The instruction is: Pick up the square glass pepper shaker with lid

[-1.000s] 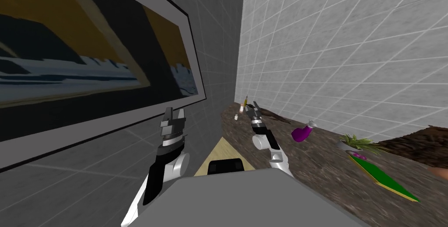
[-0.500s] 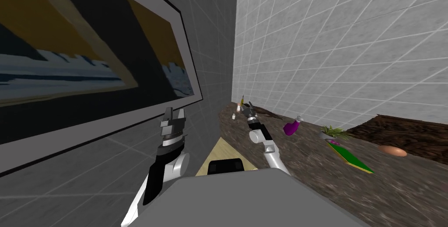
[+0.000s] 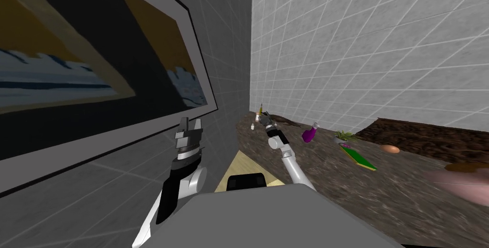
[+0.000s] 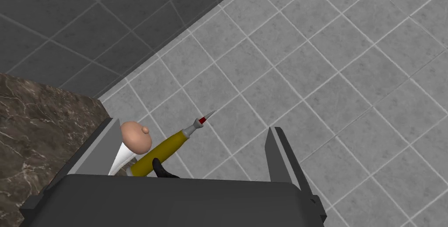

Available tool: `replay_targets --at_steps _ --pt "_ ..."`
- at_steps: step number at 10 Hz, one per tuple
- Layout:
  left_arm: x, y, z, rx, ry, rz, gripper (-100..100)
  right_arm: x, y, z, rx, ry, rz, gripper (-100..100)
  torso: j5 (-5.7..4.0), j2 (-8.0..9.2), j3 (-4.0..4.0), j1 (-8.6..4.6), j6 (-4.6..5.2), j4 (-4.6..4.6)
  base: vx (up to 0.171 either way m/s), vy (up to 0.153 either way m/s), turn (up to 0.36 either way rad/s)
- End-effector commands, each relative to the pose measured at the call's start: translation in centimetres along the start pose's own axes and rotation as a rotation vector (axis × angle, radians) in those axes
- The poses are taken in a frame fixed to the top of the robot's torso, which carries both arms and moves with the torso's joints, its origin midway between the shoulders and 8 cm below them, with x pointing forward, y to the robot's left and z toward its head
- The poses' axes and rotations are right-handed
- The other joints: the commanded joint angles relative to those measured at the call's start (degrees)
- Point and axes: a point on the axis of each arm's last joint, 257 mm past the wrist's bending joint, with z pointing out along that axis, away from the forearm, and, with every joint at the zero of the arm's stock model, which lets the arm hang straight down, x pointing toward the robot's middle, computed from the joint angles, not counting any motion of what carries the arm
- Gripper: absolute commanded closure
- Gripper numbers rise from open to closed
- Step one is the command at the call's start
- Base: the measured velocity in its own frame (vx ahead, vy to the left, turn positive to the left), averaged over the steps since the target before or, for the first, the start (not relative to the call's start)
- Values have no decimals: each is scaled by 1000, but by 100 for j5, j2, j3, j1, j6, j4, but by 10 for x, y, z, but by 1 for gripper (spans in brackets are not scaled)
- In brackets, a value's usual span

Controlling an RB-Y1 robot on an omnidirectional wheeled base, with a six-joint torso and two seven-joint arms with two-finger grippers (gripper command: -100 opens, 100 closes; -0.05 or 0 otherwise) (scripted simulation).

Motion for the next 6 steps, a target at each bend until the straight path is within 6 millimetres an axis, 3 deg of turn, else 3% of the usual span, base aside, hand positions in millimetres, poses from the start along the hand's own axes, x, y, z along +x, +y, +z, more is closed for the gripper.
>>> replay_targets --at_steps 1,4,6 --pt "0 0 0 0 0 0 0 1 -22 12 66 -3 93 -100 0 0 0 0 0 0 -6 19 -266" --pt "0 0 0 0 0 0 0 -9 -50 20 143 -33 179 -100 -1 -1 0 -3 0 0 -2 14 -92" --pt "0 0 0 0 0 0 0 0 -79 37 230 -41 311 -100 -1 -2 -1 -6 1 -1 3 8 -170"
